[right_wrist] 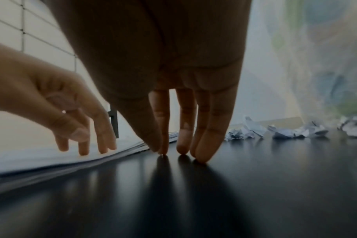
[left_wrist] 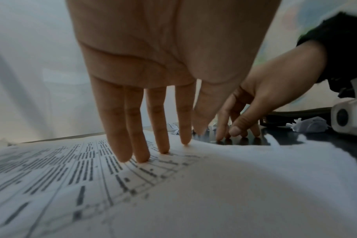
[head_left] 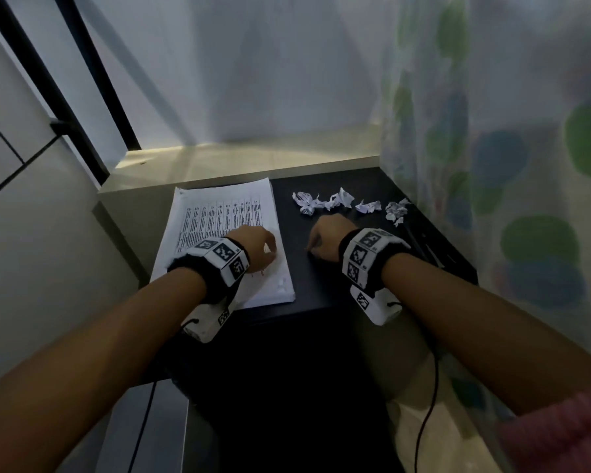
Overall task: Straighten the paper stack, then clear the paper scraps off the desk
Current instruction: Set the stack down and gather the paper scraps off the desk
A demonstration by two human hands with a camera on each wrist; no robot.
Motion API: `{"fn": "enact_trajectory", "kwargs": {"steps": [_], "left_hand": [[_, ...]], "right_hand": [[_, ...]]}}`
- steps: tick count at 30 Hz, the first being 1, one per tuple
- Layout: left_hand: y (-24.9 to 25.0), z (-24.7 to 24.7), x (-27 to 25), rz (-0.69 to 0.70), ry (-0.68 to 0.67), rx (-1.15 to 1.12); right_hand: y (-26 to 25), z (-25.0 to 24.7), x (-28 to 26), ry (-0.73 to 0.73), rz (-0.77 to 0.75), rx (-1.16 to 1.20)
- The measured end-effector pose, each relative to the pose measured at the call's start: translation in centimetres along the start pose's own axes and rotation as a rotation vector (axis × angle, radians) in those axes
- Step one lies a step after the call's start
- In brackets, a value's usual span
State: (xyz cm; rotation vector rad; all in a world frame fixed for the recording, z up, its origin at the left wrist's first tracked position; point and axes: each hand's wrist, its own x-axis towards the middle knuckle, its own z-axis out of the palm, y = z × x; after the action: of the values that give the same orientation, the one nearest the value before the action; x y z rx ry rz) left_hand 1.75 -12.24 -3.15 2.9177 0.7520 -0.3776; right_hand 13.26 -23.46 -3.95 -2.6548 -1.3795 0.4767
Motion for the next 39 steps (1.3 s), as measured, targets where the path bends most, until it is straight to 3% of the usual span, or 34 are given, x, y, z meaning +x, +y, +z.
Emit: {"fn": "enact_trajectory", "kwargs": {"steps": [6,12,18,26,39], "left_hand": [[1.4,0.8,0.9,-0.104,-0.048,0.06],[0.8,0.9,1.4,-0.122,-0.123,0.068],[-0.7,1.0,1.7,-0.116,-0.149,0.001],[-1.1,0.8,1.4,-0.097,-0.138,-0.08],[-2.6,0.5,1.5,-0.121,-0.101,-0.21]], "right_hand": [[-1.2,-1.0,1.2,-0.04,-0.024,0.008],[-3.3,-0.3,1.7,-0.19,-0.175,-0.424],[-2.7,0.4,0.4,-0.262,-0.111,-0.548],[-3.1,0.1,0.2,-0.224,-0.093,-0.407],[-3.0,0.5,0.8,-0.182,-0.066,-0.438]]}}
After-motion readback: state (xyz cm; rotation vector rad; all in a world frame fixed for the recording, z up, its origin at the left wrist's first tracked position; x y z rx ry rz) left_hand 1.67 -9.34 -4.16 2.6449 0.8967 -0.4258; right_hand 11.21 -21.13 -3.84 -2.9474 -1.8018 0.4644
